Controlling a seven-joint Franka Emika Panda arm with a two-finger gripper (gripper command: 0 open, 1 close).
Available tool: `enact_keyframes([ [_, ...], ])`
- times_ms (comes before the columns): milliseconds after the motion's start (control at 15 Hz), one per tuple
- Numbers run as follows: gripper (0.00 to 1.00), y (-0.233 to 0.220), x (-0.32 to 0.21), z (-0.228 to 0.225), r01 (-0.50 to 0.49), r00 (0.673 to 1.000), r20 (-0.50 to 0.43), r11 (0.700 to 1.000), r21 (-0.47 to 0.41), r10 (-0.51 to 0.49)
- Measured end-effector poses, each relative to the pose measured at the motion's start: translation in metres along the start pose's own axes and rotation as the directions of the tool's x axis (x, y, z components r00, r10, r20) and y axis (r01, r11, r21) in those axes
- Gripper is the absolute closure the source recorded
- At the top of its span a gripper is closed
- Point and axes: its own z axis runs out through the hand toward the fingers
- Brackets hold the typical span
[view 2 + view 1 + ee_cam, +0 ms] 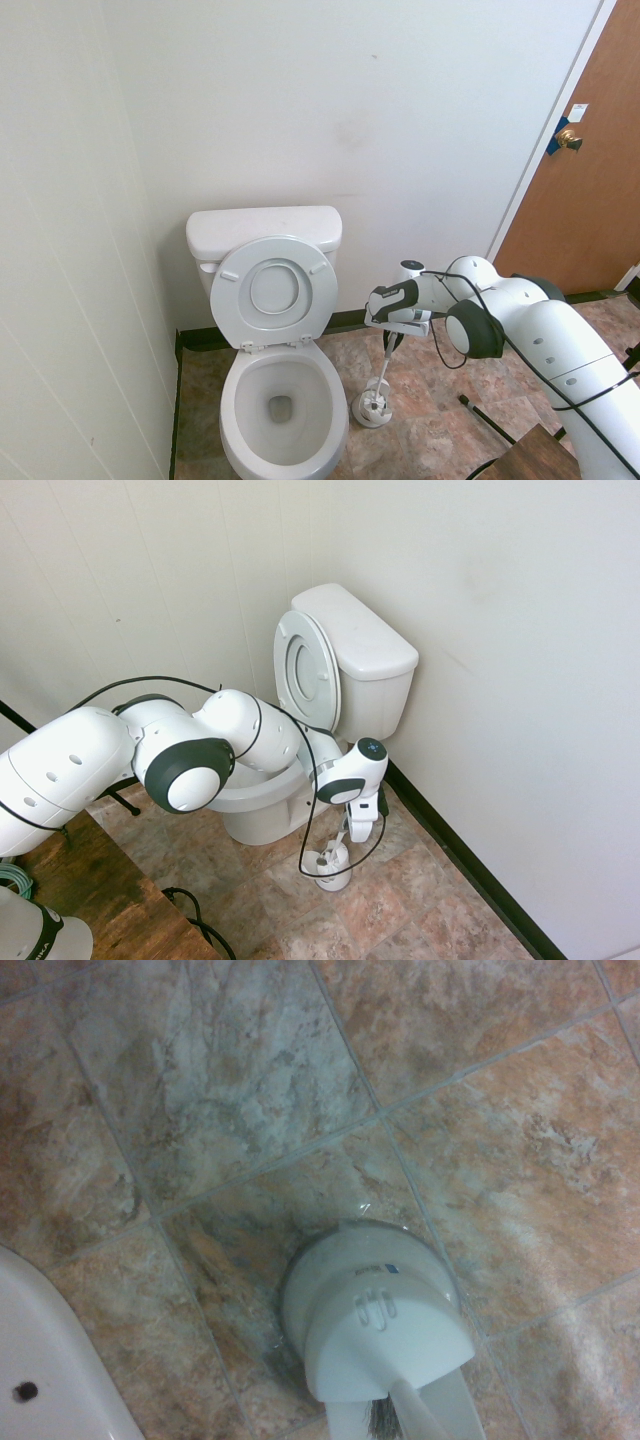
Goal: Clean the toilet
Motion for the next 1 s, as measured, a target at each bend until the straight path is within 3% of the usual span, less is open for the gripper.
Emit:
enact_keyframes([
  [600,1.00,0.079,-0.031,0.001,0.064,0.997,-0.052,0.992,0.109,-0.059],
  [1000,1.00,0.132,-0.042,-0.063,0.137,0.989,-0.078,0.978,0.160,-0.126],
])
